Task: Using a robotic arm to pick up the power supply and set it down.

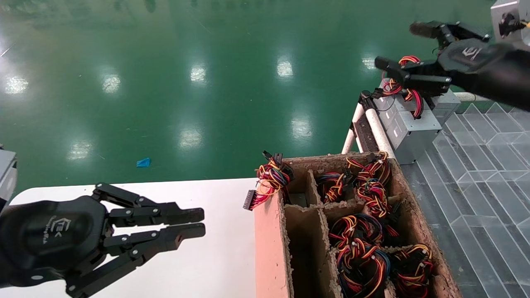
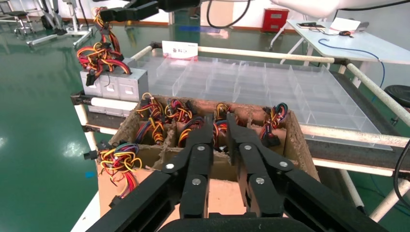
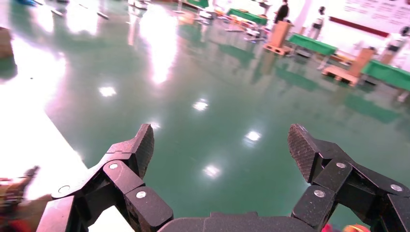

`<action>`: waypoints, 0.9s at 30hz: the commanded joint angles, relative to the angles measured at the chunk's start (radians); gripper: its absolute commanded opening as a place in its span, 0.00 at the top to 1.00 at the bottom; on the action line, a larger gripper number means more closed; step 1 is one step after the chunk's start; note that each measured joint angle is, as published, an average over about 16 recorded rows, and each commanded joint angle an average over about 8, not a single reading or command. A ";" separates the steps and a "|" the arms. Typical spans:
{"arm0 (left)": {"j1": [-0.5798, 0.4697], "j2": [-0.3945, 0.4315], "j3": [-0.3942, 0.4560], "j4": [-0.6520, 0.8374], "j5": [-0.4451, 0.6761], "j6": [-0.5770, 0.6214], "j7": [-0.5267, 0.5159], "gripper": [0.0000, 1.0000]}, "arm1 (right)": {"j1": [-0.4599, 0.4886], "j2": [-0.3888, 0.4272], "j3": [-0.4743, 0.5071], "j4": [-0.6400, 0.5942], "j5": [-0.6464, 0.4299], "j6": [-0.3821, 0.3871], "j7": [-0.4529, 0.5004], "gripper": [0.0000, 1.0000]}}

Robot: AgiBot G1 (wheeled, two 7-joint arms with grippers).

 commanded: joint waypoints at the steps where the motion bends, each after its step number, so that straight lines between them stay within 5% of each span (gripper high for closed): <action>1: 0.000 0.000 0.000 0.000 0.000 0.000 0.000 0.00 | -0.029 0.008 0.005 0.040 0.016 -0.015 0.017 0.00; 27: 0.000 0.000 0.000 0.000 0.000 0.000 0.000 0.00 | -0.409 0.115 0.077 0.561 0.232 -0.211 0.241 0.00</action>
